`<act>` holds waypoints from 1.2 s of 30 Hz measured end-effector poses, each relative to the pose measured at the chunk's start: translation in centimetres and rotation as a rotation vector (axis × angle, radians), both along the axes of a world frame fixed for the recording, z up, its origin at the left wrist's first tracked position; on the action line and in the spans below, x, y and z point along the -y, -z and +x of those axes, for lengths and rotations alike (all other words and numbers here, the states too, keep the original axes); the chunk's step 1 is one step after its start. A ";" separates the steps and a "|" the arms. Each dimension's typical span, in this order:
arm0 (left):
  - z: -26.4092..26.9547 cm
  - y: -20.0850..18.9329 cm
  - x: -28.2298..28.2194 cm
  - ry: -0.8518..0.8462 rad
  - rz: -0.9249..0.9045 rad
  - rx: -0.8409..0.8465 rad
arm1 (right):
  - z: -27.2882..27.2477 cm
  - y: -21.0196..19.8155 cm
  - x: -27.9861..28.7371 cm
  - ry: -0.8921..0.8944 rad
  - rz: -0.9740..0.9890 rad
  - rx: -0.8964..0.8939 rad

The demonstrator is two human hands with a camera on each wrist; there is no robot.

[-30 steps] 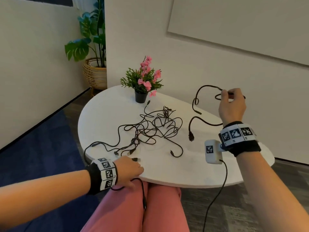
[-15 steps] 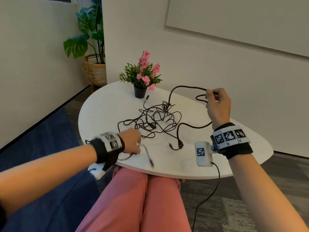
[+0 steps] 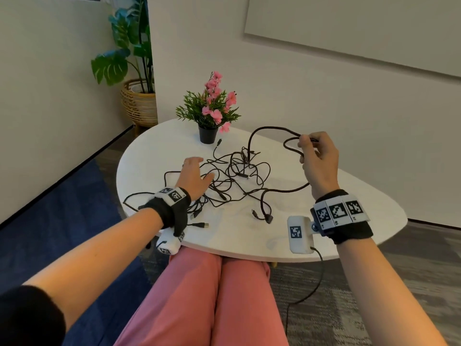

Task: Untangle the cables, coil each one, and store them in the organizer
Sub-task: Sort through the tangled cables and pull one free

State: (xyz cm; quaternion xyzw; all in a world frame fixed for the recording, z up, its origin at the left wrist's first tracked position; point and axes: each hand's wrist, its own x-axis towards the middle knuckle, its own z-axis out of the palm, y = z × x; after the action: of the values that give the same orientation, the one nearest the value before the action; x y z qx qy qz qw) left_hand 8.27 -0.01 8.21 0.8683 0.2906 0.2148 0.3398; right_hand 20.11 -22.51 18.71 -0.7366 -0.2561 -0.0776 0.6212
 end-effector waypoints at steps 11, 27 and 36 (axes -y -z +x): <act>-1.0 -1.1 1.9 0.051 -0.470 0.302 | -1.1 -0.3 0.9 -0.065 0.292 -0.150; -5.1 -8.6 2.6 0.124 -0.934 0.906 | 0.9 4.1 -1.0 0.062 -0.942 0.103; -4.9 -8.4 4.1 0.187 -1.039 0.910 | -4.3 5.0 -6.4 -0.351 -0.671 0.429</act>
State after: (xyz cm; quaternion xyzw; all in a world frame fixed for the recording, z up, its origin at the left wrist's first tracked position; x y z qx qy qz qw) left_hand 3.41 -4.07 16.62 0.4383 0.1086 0.3603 0.8162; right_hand 15.83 -16.06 13.69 -0.8102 -0.5117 -0.0346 0.2837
